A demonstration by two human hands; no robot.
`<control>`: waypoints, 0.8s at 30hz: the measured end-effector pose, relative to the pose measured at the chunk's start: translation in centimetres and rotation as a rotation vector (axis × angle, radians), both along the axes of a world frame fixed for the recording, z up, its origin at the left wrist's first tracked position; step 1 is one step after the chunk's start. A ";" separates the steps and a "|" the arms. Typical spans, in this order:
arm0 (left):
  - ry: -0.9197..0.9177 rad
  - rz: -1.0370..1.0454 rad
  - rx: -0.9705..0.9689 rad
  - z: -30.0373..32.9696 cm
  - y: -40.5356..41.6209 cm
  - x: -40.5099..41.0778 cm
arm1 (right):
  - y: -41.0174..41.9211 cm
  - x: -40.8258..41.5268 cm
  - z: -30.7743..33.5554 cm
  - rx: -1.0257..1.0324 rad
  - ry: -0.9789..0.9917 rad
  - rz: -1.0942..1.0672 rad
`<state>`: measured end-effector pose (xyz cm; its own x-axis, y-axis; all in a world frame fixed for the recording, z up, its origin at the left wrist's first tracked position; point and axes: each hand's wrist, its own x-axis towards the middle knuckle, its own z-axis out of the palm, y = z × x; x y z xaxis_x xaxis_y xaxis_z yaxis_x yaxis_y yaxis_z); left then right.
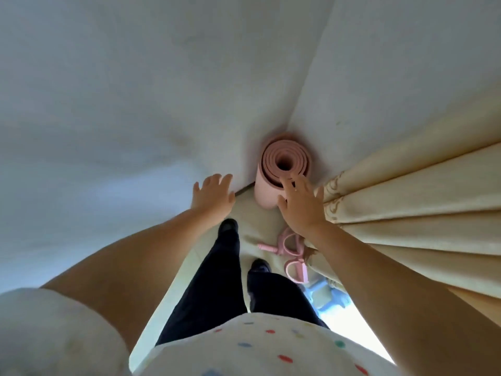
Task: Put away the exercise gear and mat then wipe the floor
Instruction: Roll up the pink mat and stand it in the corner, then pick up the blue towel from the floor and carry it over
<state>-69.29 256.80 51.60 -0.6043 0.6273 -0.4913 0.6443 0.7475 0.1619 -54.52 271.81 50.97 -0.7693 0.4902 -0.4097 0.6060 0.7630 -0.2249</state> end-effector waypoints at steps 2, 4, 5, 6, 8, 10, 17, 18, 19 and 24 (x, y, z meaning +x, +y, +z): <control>-0.028 0.105 -0.048 0.0 -3.0 2.4 | -0.6 1.2 0.5 0.032 -0.003 0.086; -0.029 0.199 -0.073 0.1 -5.8 5.1 | -1.5 2.4 0.7 0.061 -0.051 0.186; -0.030 0.235 -0.073 0.2 -6.9 6.4 | -2.0 2.7 0.9 0.063 -0.080 0.233; -0.037 0.269 -0.067 0.4 -8.0 7.6 | -2.6 2.9 1.0 0.061 -0.107 0.278; -0.043 0.340 -0.031 0.6 -10.1 9.5 | -4.3 2.8 1.2 0.066 -0.136 0.383; -0.045 0.445 0.005 1.0 -12.4 10.9 | -6.5 2.2 1.5 0.077 -0.138 0.498; 0.083 0.846 0.091 4.4 -24.1 17.1 | -19.9 -0.1 3.4 0.080 -0.062 0.975; 0.090 0.910 0.077 4.5 -26.5 18.7 | -22.4 0.2 3.6 0.086 -0.042 1.045; 0.087 0.975 0.058 4.4 -28.8 20.6 | -24.7 0.7 3.9 0.093 -0.025 1.110; 0.042 1.309 -0.001 3.3 -40.0 32.3 | -37.0 6.0 4.1 0.124 0.031 1.370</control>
<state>-36.97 216.79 54.92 -0.7763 -0.4335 -0.4577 -0.5509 0.8194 0.1583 -48.50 234.83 55.07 -0.6707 -0.6289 -0.3932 -0.6440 0.7568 -0.1120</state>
